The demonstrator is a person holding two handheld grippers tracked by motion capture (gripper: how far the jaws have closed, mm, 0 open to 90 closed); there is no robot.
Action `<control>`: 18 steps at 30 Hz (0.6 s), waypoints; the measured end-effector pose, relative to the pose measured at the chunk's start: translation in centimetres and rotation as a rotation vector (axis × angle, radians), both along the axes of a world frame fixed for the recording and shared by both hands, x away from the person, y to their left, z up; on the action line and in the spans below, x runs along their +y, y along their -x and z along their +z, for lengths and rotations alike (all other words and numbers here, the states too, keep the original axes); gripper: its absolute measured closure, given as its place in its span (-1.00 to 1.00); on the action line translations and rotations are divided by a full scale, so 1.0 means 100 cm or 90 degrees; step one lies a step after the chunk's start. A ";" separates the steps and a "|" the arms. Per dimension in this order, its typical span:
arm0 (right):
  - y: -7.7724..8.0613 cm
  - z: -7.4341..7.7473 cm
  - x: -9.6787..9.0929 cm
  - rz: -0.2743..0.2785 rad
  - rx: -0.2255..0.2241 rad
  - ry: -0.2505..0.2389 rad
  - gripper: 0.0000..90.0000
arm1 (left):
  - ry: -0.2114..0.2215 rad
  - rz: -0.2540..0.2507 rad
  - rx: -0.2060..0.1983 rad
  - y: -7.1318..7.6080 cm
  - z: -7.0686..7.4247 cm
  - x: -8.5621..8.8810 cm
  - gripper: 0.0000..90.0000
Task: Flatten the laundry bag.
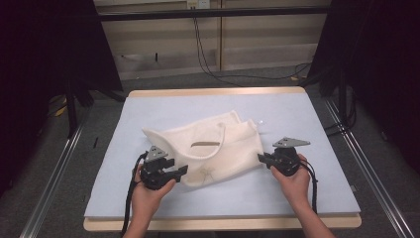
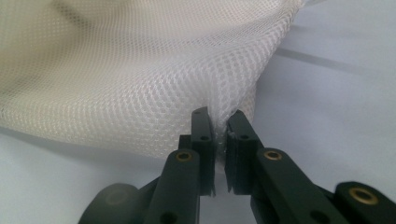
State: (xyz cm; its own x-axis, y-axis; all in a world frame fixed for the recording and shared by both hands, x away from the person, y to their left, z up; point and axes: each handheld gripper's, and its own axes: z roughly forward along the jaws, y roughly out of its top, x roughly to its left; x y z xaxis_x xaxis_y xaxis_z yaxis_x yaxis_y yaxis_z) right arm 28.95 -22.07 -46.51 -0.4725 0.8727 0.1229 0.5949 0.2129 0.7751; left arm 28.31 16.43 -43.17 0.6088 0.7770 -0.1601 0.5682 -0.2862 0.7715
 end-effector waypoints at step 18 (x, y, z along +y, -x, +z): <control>-0.002 -0.002 0.001 -0.001 0.006 0.016 0.85 | 0.009 0.055 0.032 0.002 0.005 0.033 -0.09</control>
